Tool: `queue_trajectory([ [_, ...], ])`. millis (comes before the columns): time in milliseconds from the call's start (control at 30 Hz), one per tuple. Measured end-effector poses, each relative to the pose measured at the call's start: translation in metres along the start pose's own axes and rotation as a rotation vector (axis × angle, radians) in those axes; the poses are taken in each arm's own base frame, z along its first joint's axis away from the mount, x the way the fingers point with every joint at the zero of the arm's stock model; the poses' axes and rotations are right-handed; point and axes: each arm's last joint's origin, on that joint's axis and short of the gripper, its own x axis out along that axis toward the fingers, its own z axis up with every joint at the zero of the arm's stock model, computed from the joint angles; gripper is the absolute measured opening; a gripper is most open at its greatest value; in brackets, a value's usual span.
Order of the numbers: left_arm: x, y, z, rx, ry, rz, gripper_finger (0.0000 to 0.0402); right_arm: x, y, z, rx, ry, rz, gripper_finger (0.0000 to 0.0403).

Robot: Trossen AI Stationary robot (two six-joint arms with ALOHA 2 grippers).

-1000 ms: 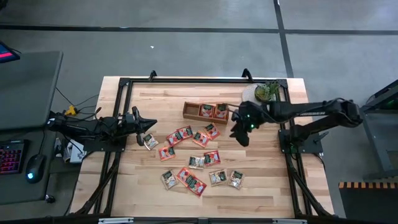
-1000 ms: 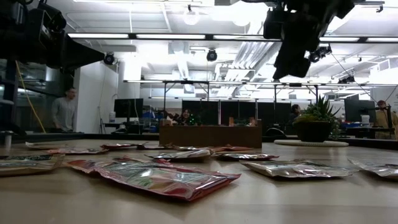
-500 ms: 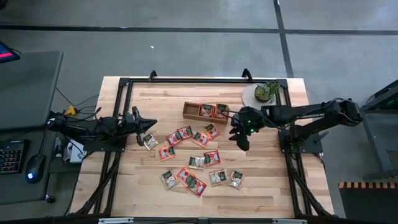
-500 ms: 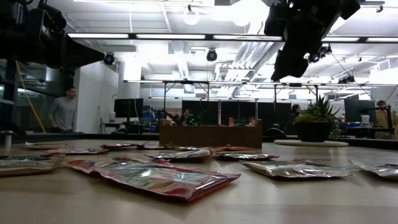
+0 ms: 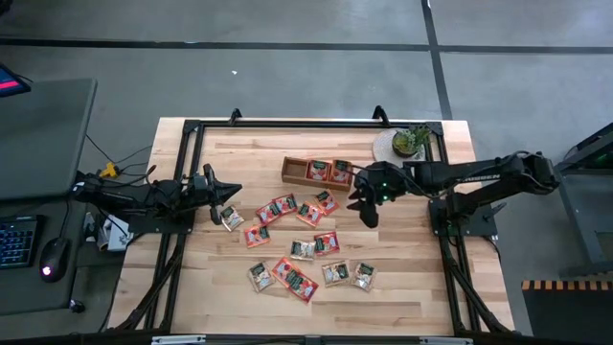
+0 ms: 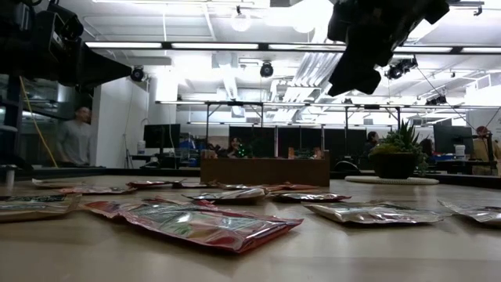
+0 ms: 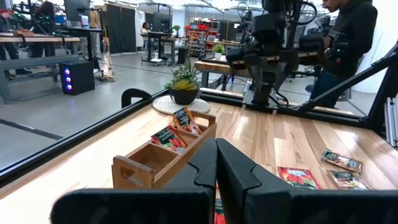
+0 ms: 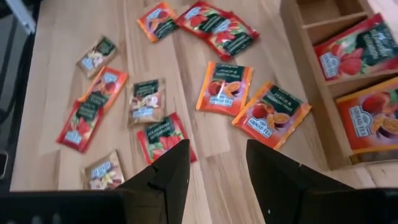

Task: Pick & Place Tea
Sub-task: Put the brown tea bag into the left section of the wooden organizer

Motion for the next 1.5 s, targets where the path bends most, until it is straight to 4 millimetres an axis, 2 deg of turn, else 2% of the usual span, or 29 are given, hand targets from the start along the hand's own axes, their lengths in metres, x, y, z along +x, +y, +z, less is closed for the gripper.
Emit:
queue_trajectory([
  [400, 0.0, 0.0, 0.0, -0.002, -0.004, 0.0, 0.0, 0.0, -0.001, 0.002, 0.131, -0.041, -0.056, 0.0153],
  [1033, 0.0, 0.004, 0.003, -0.019, -0.042, 0.137, 0.0, 0.0, -0.003, 0.003, 0.16, -0.072, -0.124, 0.0142],
  [1233, -0.002, 0.004, 0.014, -0.036, -0.071, 0.134, 0.0001, 0.0, -0.003, 0.003, 0.165, -0.065, -0.109, 0.0142],
  [1367, -0.003, 0.004, 0.022, -0.055, -0.1, 0.152, 0.0015, 0.0, -0.003, 0.003, 0.161, -0.065, -0.11, 0.0142],
  [1500, -0.005, 0.005, 0.03, -0.125, -0.128, 0.163, 0.005, 0.0, -0.003, 0.001, 0.135, -0.05, -0.117, 0.0142],
])
